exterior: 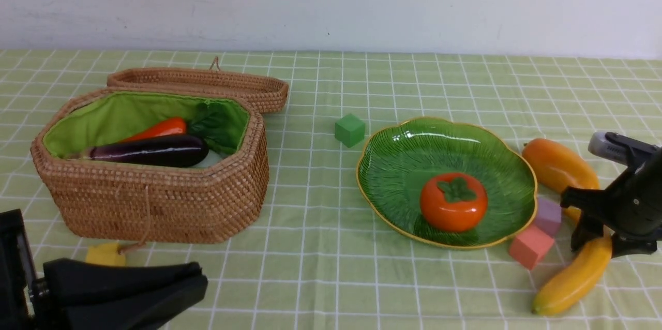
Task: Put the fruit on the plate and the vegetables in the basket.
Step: Use the right arm to grab a banana and put it into the right plate
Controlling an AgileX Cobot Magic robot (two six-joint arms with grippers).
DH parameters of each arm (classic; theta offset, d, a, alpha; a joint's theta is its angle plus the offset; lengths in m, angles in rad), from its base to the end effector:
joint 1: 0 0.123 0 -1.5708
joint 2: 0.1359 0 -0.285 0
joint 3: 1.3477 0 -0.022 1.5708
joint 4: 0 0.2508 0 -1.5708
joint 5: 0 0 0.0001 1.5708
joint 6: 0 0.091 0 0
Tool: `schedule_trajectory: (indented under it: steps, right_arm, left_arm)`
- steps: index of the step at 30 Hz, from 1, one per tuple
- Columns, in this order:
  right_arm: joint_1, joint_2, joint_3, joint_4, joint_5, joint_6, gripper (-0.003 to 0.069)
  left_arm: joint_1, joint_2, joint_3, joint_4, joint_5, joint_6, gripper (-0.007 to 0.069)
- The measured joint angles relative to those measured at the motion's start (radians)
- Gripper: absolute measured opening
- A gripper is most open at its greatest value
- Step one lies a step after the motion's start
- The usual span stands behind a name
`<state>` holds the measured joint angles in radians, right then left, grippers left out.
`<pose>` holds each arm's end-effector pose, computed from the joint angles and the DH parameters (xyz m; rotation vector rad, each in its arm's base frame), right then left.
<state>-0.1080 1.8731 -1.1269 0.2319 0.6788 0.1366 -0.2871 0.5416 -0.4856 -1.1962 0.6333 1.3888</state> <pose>0.3539 -0.0251 0.1575 0.5885 2.8418 0.2470 0.0834 -0.0770 0.3140 0.8805 1.5636 -0.5347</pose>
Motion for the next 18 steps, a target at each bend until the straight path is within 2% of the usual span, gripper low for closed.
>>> schedule_trajectory:
  steps: [3, 8, 11, 15, 18]
  right_arm:
    - [0.001, -0.009, -0.007, -0.033, 0.041, 0.001, 0.0329]
    - [0.004, -0.083, -0.047, -0.163, 0.263, 0.074, 0.0329]
    - [0.022, -0.178, -0.131, -0.191, 0.344, 0.090, 0.0329]
    - [0.094, -0.209, -0.214, -0.155, 0.284, 0.016, 0.0329]
    - [0.203, -0.123, -0.335, -0.122, 0.130, -0.174, 0.0329]
  left_arm:
    - [0.000, 0.000, 0.000, 0.000, 0.000, 0.000, 0.0015]
    - [0.000, 0.000, 0.000, 0.000, 0.000, 0.000, 0.0016]
    - [0.000, 0.000, 0.000, 0.000, 0.000, 0.000, 0.0017]
    - [0.000, 0.000, 0.000, 0.000, -0.007, 0.000, 0.0018]
    - [0.000, 0.000, 0.000, 0.000, -0.018, 0.000, 0.0018]
